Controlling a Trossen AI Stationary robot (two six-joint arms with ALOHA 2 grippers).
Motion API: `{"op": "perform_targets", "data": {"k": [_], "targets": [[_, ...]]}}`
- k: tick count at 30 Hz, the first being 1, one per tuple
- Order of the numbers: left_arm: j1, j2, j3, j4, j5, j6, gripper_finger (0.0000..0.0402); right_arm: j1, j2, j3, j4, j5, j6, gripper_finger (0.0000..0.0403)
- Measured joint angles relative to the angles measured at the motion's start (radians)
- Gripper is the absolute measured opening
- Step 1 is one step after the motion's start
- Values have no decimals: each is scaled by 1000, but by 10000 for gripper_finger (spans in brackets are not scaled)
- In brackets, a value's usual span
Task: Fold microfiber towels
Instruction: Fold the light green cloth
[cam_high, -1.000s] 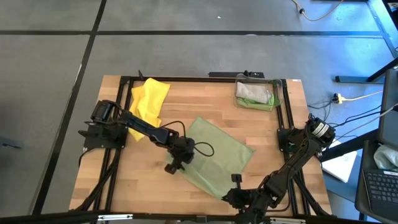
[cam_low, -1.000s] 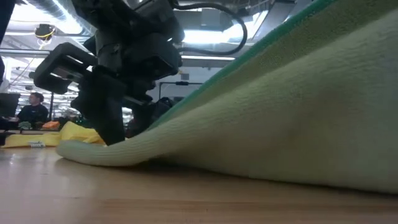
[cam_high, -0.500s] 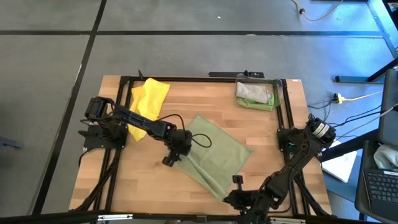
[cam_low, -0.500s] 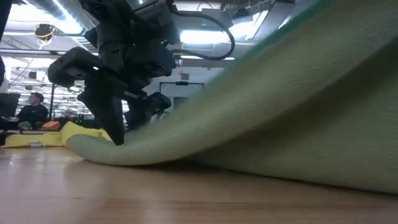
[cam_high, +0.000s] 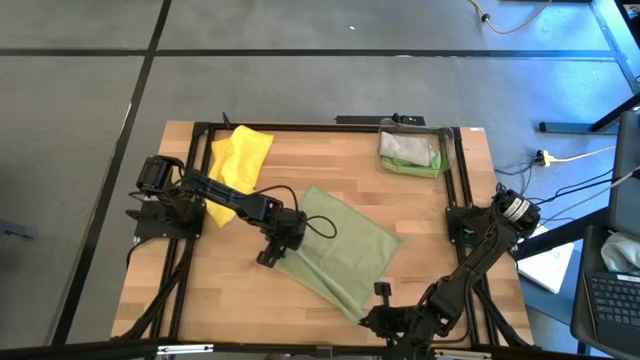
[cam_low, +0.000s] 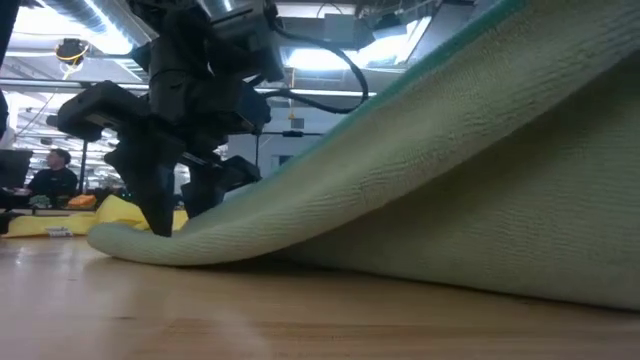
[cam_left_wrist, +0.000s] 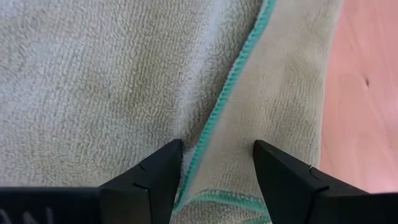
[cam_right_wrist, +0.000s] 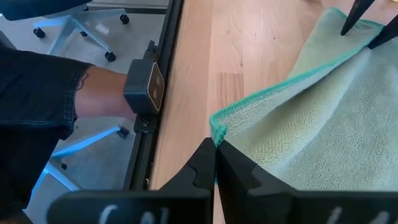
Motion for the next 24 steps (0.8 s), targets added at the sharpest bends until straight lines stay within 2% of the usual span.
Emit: {"op": "perform_targets", "data": {"k": [8, 24], "targets": [[0, -2, 2, -52, -44, -9, 195, -1, 0, 0, 0, 1, 0, 11], [-3, -16, 1, -70, -56, -12, 195, -16, 0, 0, -5, 37, -5, 11]]}}
